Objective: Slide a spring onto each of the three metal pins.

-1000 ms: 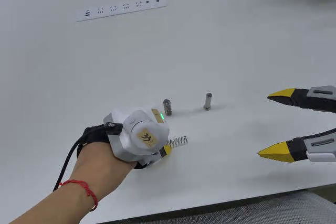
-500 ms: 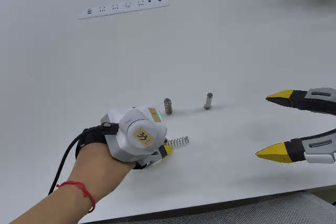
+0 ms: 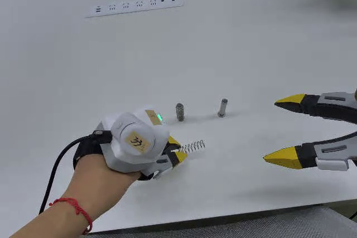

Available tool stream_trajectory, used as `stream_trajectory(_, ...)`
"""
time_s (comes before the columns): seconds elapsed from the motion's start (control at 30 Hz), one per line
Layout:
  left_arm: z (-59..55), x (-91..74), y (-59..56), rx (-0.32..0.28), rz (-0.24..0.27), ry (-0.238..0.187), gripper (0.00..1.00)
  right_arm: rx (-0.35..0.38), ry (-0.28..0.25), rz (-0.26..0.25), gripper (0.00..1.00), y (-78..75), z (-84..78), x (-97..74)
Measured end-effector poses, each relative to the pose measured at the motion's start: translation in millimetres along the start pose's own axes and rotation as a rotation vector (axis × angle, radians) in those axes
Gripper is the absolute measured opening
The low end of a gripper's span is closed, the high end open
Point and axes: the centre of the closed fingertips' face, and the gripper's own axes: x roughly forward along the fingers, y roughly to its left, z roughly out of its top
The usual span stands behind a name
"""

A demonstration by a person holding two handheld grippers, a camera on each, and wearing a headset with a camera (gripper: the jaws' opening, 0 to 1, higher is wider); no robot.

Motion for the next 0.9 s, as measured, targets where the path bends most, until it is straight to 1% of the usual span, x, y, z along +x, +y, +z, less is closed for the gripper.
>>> stream_trajectory(0.03,2.1,-1.7,0.0,-0.010,0.000,-0.012,0.11,-0.002,-0.002,0.001,0.67,0.6,1.8,0.3)
stream_trajectory(0.13,10.6,-9.1,-2.7,-0.017,0.001,-0.046,0.11,-0.002,-0.010,0.007,0.67,3.0,8.2,2.1)
stream_trajectory(0.33,29.6,-23.1,-4.4,-0.047,0.004,-0.126,0.11,-0.003,-0.035,0.026,0.65,10.9,25.7,8.5)
stream_trajectory(0.4,36.1,-27.3,-4.9,-0.056,0.001,-0.156,0.11,0.007,-0.054,0.031,0.64,13.2,32.8,10.3)
stream_trajectory(0.53,46.4,-35.3,-5.2,-0.062,0.003,-0.195,0.11,0.033,-0.081,0.037,0.61,16.6,43.9,13.3)
stream_trajectory(0.57,51.1,-38.3,-6.0,-0.072,0.001,-0.214,0.11,0.042,-0.093,0.039,0.61,18.0,47.8,14.1)
stream_trajectory(0.63,56.0,-42.2,-6.9,-0.079,0.000,-0.232,0.11,0.056,-0.105,0.048,0.59,21.0,52.7,15.0)
stream_trajectory(0.67,60.8,-45.3,-8.5,-0.081,0.001,-0.246,0.11,0.061,-0.117,0.050,0.59,22.7,57.1,15.4)
stream_trajectory(0.77,68.8,-50.8,-10.3,-0.090,0.001,-0.275,0.11,0.083,-0.143,0.050,0.58,24.1,67.2,15.5)
stream_trajectory(0.9,79.3,-57.8,-13.6,-0.096,0.000,-0.312,0.11,0.120,-0.196,0.048,0.57,24.5,83.2,13.5)
